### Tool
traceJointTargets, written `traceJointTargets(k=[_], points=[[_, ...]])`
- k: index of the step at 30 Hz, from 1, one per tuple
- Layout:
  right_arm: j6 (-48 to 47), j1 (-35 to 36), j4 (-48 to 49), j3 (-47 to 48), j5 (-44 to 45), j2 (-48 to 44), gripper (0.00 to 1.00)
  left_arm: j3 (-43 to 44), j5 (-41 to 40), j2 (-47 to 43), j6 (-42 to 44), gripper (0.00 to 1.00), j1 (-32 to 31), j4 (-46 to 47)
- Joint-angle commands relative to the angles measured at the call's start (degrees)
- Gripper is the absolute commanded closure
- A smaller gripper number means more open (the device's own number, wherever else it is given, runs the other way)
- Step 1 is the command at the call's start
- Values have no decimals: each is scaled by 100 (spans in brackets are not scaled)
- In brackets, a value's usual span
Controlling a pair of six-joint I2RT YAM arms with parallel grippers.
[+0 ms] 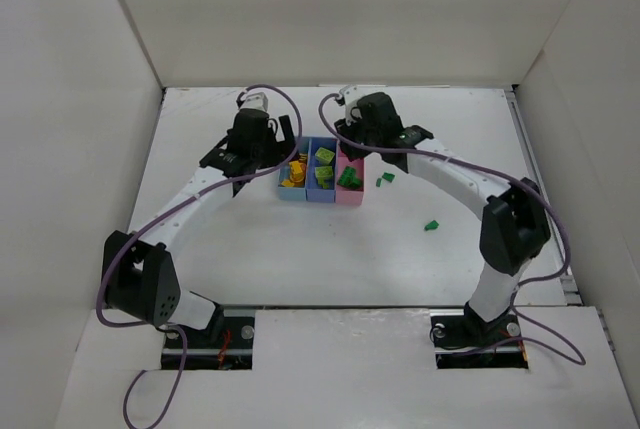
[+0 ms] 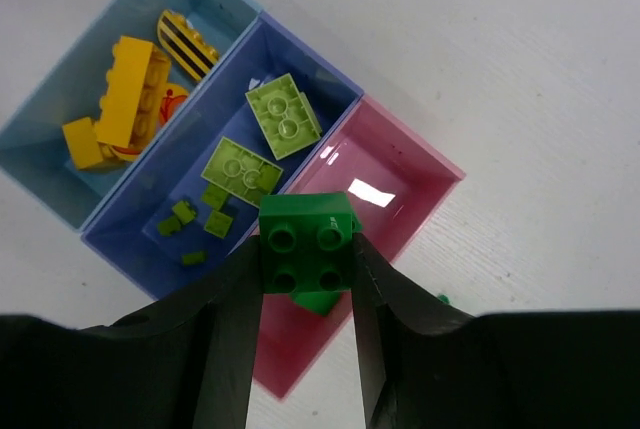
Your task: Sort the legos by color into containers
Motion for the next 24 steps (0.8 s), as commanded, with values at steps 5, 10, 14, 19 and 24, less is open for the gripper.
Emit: traceJointTargets(k=[5, 10, 14, 19, 24], points=[[-38, 118, -125, 318, 337, 270, 43, -123, -4, -182, -65, 0, 66, 177], [15, 118, -125, 134, 408, 24, 31, -123, -4, -182, -12, 0, 66, 230], [269, -4, -125, 3, 609, -230, 31, -123, -4, -182, 40, 0, 118, 283], [787, -619, -125, -322, 558, -451, 38, -123, 57, -182, 41, 0, 171, 283], [1368, -1094, -651, -516, 751, -372, 44, -123, 119, -182, 41, 0, 171, 335]])
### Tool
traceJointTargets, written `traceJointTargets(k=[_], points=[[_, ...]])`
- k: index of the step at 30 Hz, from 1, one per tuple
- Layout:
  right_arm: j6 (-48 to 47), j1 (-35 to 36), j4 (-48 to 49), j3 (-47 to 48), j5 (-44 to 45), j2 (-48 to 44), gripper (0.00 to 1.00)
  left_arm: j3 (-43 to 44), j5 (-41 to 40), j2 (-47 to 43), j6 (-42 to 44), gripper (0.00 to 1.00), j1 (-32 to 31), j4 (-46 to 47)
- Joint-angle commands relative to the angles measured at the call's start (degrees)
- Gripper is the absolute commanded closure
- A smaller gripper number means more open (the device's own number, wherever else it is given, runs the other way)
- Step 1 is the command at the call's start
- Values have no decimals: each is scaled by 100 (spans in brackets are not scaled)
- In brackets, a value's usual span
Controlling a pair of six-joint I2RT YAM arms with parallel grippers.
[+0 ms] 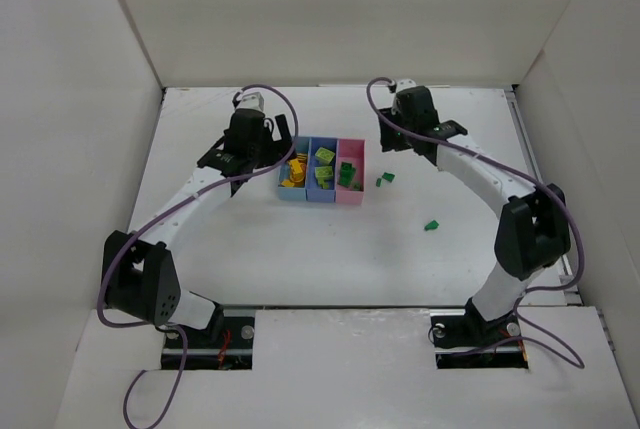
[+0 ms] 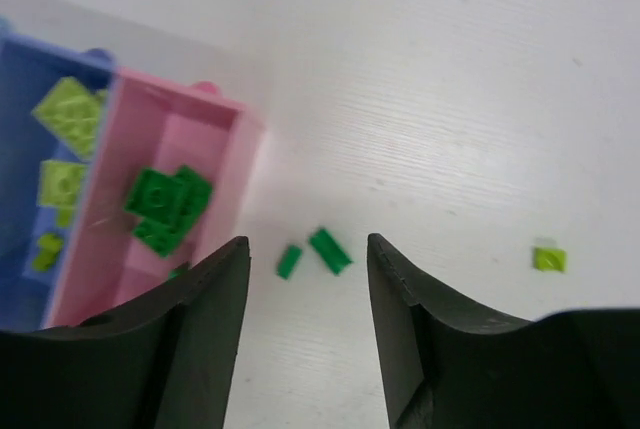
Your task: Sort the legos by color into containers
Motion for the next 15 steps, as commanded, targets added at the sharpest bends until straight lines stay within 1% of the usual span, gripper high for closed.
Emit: traceJointTargets(k=[1, 2, 3, 9, 15], points=[[479, -170, -372, -130, 258, 23, 45, -40, 53, -182, 43, 0, 31, 202], [548, -223, -425, -199, 311, 94, 45, -40, 53, -182, 43, 0, 31, 202], [610, -223, -426, -200, 312, 225, 47, -40, 53, -182, 43, 0, 83, 202], [602, -223, -426, -253, 242, 875, 47, -93, 106, -182, 96, 0, 84, 202], [540, -223, -601, -200, 409, 1184, 49, -93, 106, -130, 96, 0, 84, 202]])
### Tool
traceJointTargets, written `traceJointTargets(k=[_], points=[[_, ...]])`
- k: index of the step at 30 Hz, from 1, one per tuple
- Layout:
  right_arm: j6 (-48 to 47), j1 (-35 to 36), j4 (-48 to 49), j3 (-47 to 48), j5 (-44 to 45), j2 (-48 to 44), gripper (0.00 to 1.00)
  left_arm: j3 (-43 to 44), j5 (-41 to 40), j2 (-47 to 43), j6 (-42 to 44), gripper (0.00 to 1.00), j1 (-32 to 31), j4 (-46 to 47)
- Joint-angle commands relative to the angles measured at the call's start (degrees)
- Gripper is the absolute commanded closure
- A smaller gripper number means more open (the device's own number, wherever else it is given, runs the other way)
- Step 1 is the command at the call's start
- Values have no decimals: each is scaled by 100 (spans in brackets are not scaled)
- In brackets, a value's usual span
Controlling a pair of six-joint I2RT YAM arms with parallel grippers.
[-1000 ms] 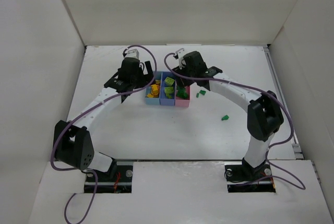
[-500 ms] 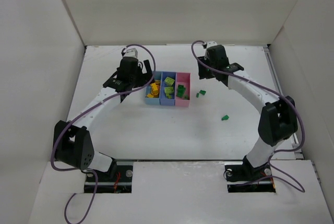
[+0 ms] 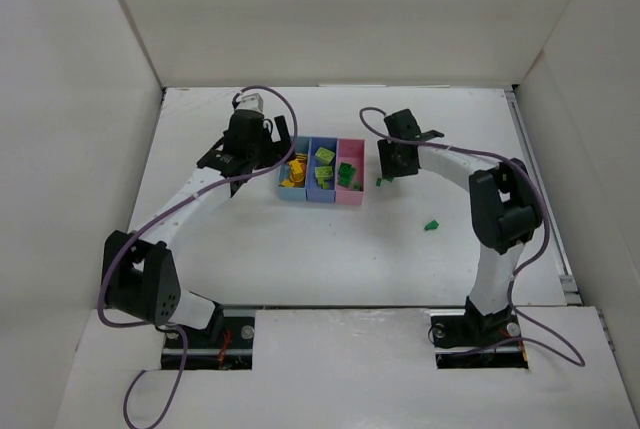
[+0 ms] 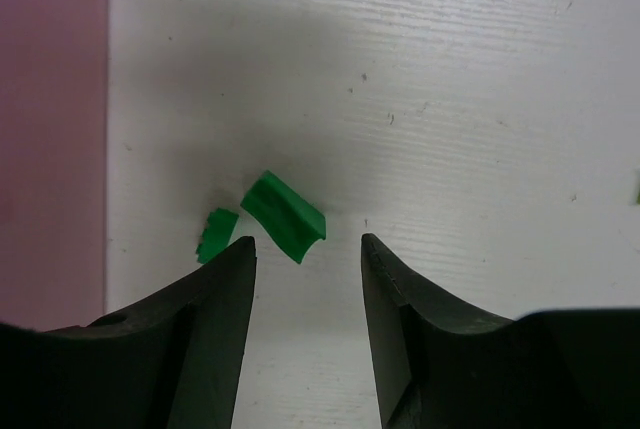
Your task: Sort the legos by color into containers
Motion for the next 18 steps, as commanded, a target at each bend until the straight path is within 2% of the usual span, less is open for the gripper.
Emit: traceJointTargets(k=[1, 18], points=[[31, 35, -86, 58, 148, 21, 49, -27, 54, -130, 72, 0, 31, 163], [-206, 87, 37, 234, -62, 514, 50, 25, 54, -24, 72, 0, 31, 163]])
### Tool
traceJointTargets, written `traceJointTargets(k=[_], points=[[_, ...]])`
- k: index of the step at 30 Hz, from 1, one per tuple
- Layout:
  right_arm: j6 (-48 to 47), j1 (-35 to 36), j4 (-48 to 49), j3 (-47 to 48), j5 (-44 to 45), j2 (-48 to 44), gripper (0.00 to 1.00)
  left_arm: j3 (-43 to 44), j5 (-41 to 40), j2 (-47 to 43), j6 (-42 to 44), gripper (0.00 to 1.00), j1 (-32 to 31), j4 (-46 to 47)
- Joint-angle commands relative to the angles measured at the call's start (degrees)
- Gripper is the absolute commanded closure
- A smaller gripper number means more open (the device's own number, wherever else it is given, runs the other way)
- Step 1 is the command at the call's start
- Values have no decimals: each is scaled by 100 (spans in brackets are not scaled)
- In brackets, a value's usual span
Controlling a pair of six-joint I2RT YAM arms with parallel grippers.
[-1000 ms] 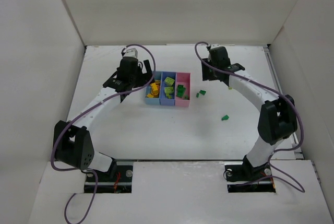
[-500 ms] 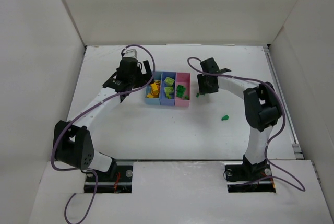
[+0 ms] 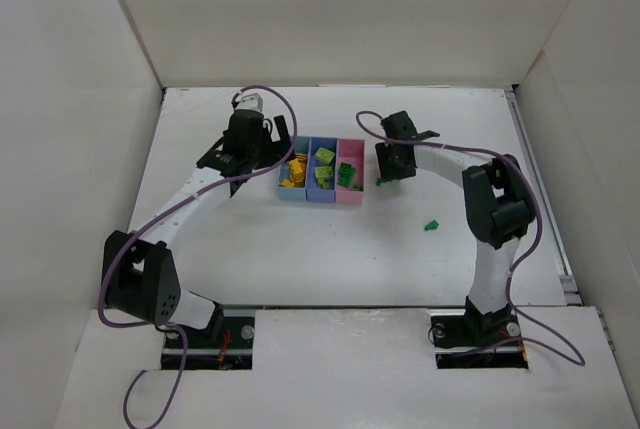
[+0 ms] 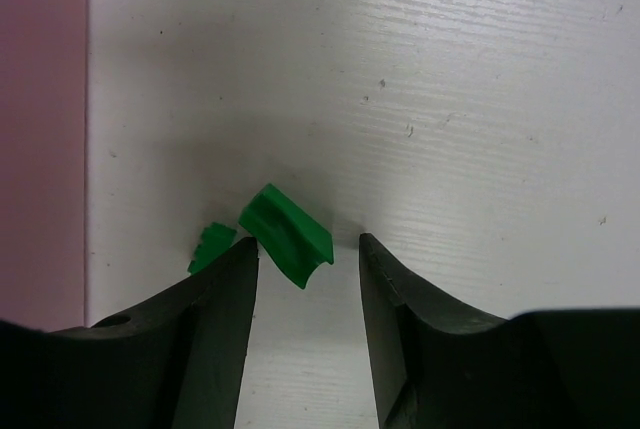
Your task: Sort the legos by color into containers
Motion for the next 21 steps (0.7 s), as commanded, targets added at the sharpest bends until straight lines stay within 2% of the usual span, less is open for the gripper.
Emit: traceJointTargets(k=[1, 3, 4, 13, 15, 21], points=[[-108, 83, 96, 118, 38, 188, 50, 25, 51, -26, 72, 0, 18, 154], [-108, 83, 96, 118, 38, 189, 51, 25, 51, -26, 72, 0, 18, 154], [-108, 83, 157, 118, 38, 241, 56, 25, 51, -26, 72, 0, 18, 154], [-223, 189, 115, 241, 38, 189, 73, 25, 51, -26, 72, 0, 18, 154], [-223, 189, 114, 241, 38, -91, 77, 25, 51, -26, 72, 0, 18, 154], [-275, 320, 61, 425, 152, -961, 79, 25, 51, -79, 72, 0, 18, 154]])
